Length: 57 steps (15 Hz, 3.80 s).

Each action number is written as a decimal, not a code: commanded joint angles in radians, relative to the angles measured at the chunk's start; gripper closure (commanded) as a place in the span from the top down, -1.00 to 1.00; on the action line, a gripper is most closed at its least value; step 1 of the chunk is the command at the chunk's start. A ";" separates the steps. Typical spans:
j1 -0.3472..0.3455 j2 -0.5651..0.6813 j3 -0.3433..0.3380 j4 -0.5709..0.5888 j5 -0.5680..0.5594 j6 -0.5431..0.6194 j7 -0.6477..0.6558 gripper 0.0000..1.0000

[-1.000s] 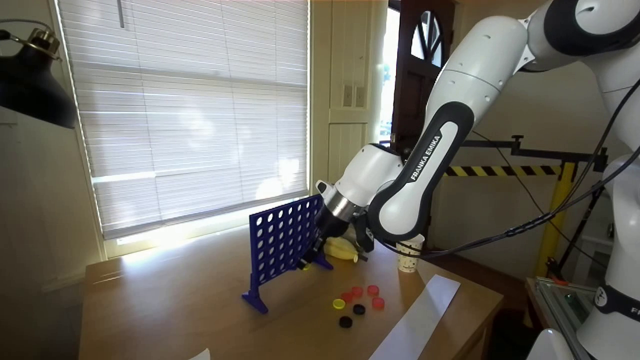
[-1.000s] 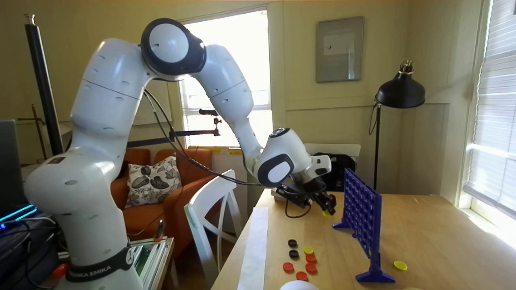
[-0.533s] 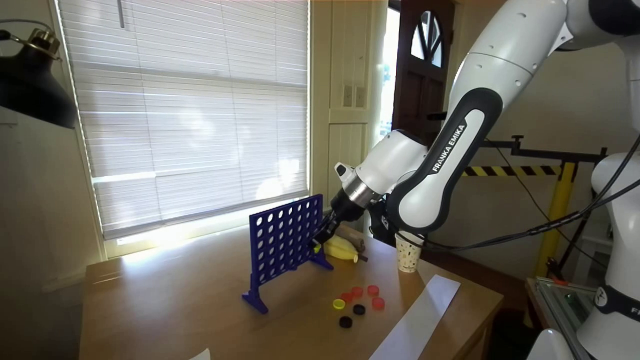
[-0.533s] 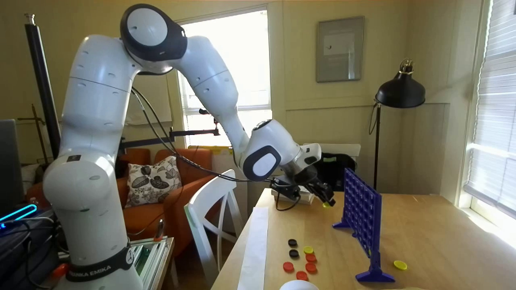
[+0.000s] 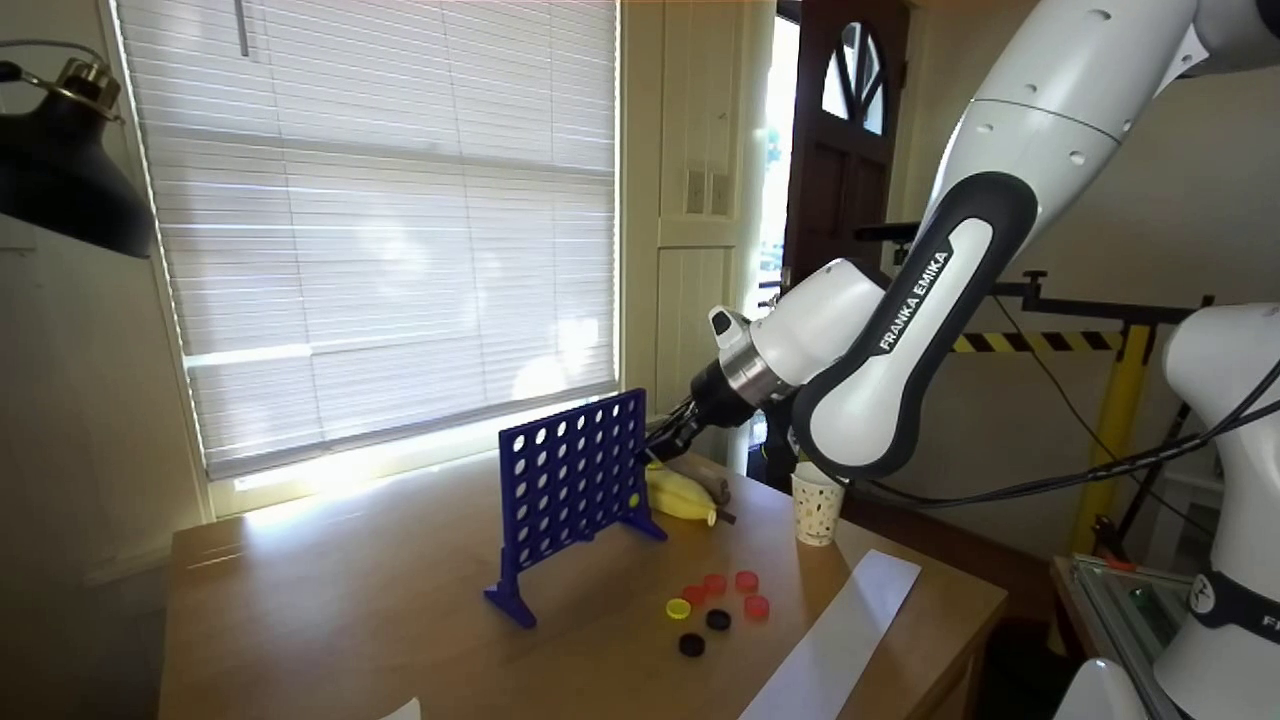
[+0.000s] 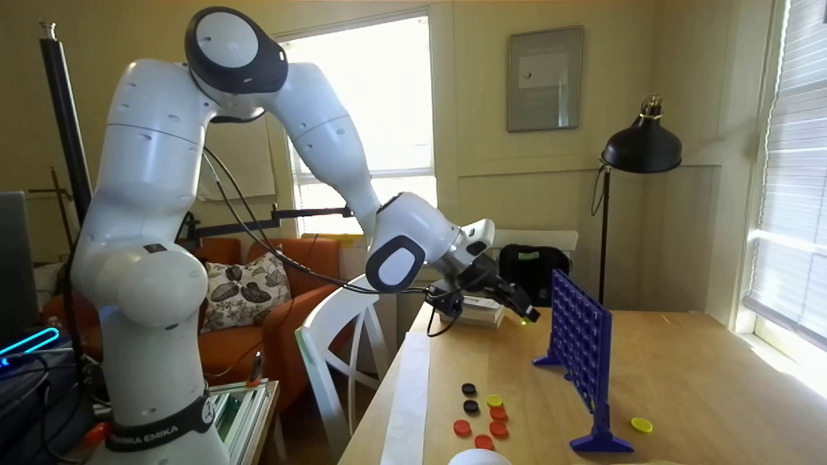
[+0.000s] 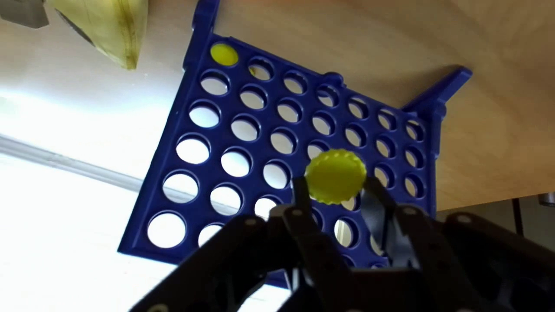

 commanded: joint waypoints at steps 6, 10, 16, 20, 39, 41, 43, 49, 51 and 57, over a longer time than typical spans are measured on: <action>0.118 -0.001 -0.059 -0.036 0.139 0.171 -0.060 -0.80; 0.105 -0.007 -0.072 -0.035 0.132 0.214 -0.050 -0.80; 0.075 0.000 -0.093 -0.024 0.099 0.252 -0.023 -0.80; 0.060 0.000 -0.098 -0.015 0.087 0.277 -0.021 -0.80; -0.568 -0.008 0.438 0.021 -0.137 0.397 0.021 -0.30; -0.564 -0.002 0.435 0.027 -0.119 0.399 0.011 -0.80; -0.571 0.011 0.439 0.041 -0.099 0.409 -0.004 -0.80; -0.598 0.040 0.452 0.072 -0.108 0.423 -0.009 -0.80; -0.601 0.052 0.454 0.083 -0.113 0.429 -0.008 -0.80; -0.616 0.096 0.462 0.110 -0.142 0.486 0.007 -0.80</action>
